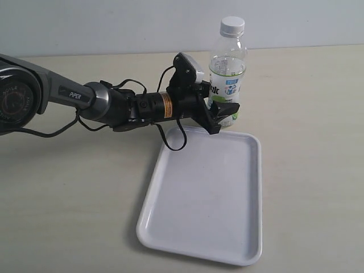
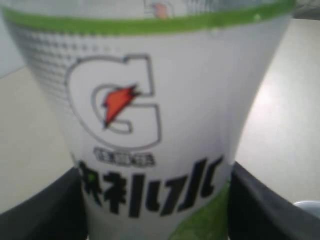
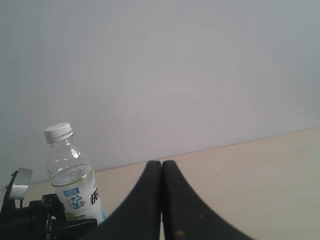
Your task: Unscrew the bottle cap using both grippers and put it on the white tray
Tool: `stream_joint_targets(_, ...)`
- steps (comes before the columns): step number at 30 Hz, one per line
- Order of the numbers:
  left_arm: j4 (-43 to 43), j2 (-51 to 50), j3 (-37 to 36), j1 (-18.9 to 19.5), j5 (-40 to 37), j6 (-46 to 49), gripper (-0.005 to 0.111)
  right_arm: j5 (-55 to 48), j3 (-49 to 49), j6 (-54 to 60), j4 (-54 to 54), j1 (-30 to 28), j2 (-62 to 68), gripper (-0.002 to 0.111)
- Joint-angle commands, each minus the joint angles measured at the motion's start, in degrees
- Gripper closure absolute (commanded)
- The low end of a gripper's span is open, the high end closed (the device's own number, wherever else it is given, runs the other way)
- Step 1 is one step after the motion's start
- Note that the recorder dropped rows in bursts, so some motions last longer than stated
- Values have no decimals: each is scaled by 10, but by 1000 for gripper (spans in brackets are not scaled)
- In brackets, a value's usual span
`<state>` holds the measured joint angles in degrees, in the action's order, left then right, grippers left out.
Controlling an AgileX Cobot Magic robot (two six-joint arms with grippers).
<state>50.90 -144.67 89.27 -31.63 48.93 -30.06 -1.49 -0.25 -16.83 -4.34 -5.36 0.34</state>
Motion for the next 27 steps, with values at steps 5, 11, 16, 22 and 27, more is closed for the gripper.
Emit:
stream_joint_targets(5, -2, 0, 4, -3, 9, 4, 106, 10, 3, 5, -1, 0, -3, 108)
stream_joint_targets(11, -2, 0, 4, -3, 9, 4, 106, 164, 3, -5, -1, 0, -3, 108)
stream_joint_targets(16, -2, 0, 4, -3, 9, 4, 106, 254, -6, -20, 77, 0, 2, 108)
stream_joint_targets(22, -2, 0, 4, -3, 9, 4, 106, 251, -169, 126, 162, 0, 128, 108)
stream_joint_targets(27, -2, 0, 4, -3, 9, 4, 106, 27, -399, 242, 173, 0, 321, 108)
